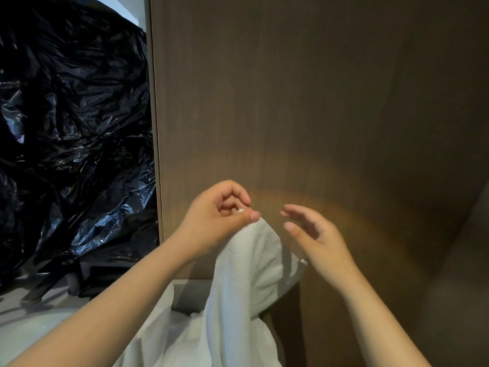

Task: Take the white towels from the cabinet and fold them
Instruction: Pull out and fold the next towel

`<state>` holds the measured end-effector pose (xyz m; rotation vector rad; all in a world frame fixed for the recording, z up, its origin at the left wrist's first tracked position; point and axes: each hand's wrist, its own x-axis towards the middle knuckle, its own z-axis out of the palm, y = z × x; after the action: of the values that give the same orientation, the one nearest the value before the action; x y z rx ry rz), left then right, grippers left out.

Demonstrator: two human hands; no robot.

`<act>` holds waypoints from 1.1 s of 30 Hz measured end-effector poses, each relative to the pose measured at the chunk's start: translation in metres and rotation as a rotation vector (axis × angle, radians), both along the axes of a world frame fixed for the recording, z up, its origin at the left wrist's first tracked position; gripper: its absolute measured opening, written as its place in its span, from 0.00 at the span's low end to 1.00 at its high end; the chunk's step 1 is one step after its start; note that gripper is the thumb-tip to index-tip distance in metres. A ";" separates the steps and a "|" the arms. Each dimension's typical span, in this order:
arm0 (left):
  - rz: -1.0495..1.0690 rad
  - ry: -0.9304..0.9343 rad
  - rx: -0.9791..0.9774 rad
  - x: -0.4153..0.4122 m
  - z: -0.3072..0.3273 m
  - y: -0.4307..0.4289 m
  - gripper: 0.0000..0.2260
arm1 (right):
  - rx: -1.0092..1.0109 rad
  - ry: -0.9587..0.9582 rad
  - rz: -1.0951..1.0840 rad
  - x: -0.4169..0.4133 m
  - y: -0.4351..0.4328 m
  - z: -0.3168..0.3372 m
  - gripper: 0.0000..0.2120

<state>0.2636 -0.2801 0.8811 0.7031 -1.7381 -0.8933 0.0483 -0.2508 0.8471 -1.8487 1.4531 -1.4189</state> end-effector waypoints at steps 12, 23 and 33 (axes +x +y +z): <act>-0.073 -0.038 0.289 0.001 -0.017 0.012 0.17 | 0.017 -0.196 0.203 0.016 0.005 -0.003 0.08; 0.082 0.085 0.112 -0.011 -0.027 0.028 0.04 | -0.049 -0.109 0.142 0.013 0.014 0.029 0.10; 0.045 0.092 0.069 -0.018 -0.035 0.035 0.05 | -0.062 -0.063 0.109 0.006 0.023 0.038 0.07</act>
<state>0.2455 -0.2453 0.8464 0.7324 -1.6109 -0.9436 0.0542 -0.2279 0.8847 -1.8724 1.2717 -1.4700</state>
